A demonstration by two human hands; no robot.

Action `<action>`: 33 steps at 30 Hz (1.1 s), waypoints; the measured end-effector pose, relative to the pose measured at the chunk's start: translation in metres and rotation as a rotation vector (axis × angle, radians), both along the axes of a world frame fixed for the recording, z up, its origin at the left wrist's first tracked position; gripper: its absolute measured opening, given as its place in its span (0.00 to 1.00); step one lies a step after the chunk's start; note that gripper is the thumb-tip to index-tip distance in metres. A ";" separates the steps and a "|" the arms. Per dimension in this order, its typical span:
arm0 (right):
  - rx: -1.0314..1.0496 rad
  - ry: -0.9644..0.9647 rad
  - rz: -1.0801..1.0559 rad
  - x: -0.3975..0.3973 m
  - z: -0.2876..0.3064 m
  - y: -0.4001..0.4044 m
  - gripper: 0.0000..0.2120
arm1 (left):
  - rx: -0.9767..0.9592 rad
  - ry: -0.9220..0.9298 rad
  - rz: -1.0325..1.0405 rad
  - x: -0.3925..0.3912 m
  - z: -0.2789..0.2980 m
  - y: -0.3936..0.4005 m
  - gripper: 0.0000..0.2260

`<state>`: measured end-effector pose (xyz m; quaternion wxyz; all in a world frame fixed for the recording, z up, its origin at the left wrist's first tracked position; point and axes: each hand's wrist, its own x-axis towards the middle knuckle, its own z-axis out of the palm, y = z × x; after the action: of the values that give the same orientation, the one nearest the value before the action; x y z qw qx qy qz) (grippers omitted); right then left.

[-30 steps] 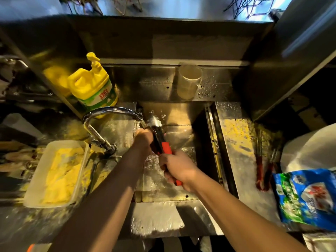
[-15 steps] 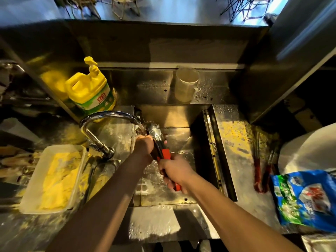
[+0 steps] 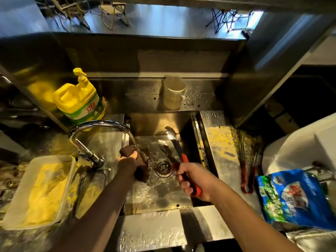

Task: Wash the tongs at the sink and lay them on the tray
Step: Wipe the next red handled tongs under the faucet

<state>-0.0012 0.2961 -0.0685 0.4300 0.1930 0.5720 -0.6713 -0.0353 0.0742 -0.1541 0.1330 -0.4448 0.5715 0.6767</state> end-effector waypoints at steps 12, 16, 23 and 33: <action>0.964 0.719 0.214 0.004 0.052 0.076 0.12 | 0.139 0.257 -0.309 0.001 0.084 0.100 0.08; 0.972 0.773 0.120 0.023 0.081 0.121 0.07 | 0.109 0.378 -0.479 -0.007 0.132 0.157 0.08; 0.946 0.802 -0.219 0.093 0.130 0.199 0.09 | 0.129 0.519 -0.760 0.010 0.190 0.261 0.04; 0.803 0.648 -0.735 0.191 0.175 0.293 0.02 | 0.303 0.591 -1.120 0.076 0.240 0.413 0.16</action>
<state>0.1902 0.5889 0.1061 -0.1295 0.3103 0.7767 -0.5326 0.0405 0.4873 0.0855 0.3641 0.1488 0.6276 0.6719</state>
